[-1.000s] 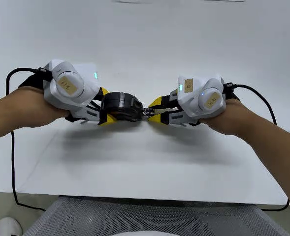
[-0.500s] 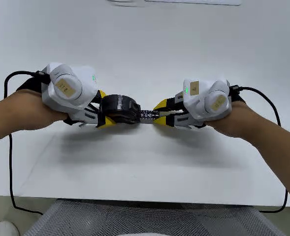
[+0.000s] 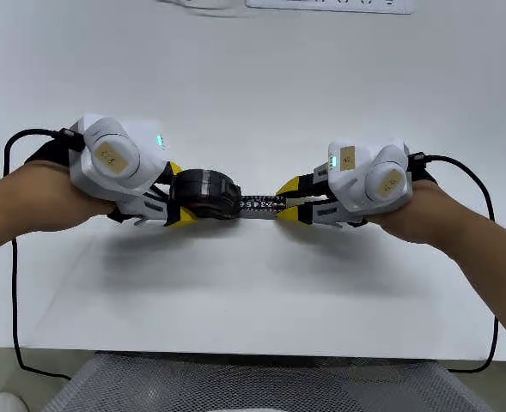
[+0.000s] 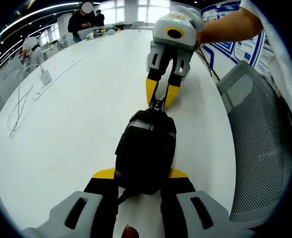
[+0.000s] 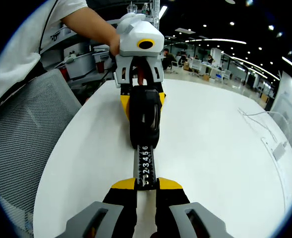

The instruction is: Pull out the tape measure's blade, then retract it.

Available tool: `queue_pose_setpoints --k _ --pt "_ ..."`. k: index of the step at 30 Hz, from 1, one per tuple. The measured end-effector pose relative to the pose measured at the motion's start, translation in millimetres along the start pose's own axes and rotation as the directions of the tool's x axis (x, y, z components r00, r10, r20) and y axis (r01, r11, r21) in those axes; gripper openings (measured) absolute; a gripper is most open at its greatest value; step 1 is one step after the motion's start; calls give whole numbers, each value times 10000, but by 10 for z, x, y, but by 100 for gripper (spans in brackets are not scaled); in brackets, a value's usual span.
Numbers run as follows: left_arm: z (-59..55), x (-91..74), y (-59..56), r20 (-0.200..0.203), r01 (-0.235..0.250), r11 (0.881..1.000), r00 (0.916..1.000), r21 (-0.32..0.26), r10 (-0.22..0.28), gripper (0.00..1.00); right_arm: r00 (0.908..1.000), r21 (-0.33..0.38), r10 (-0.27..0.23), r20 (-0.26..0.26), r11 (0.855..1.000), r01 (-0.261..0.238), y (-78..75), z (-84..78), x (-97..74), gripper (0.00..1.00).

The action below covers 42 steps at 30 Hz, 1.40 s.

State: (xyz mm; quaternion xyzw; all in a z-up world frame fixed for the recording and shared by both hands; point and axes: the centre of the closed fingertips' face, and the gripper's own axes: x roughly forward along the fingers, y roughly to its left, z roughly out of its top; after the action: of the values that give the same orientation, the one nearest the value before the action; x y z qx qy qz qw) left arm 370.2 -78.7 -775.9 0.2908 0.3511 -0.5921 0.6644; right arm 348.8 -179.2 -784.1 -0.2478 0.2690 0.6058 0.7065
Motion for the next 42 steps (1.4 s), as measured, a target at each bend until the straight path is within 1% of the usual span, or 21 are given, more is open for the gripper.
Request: queue_pose_setpoints --k 8,11,21,35,36,38,42 --pt "2 -3 -5 -18 -10 10000 10000 -17 10 28 9998 -25 -43 -176 10000 43 -7 -55 -63 9" --pt "2 -3 -5 -43 16 10000 10000 -92 -17 28 9996 -27 -179 -240 9998 178 -32 -88 -103 9" --pt "8 4 -5 -91 63 9999 9999 89 -63 28 9987 87 -275 -430 9996 279 -23 -203 -211 9" --pt "6 5 -7 -185 65 9999 9998 141 -62 28 9969 148 -454 -644 9988 464 -31 -289 -303 9" --pt "7 5 -11 -193 62 9999 9998 152 -59 28 9967 158 -461 -671 9988 472 -32 -297 -309 9" --pt "12 7 -13 -197 56 9999 9998 129 -53 28 9946 103 -508 -906 9986 519 -40 -346 -331 9" --pt "12 6 -13 -205 80 9998 9998 154 -76 28 9941 152 -531 -947 9984 548 -31 -374 -372 9"
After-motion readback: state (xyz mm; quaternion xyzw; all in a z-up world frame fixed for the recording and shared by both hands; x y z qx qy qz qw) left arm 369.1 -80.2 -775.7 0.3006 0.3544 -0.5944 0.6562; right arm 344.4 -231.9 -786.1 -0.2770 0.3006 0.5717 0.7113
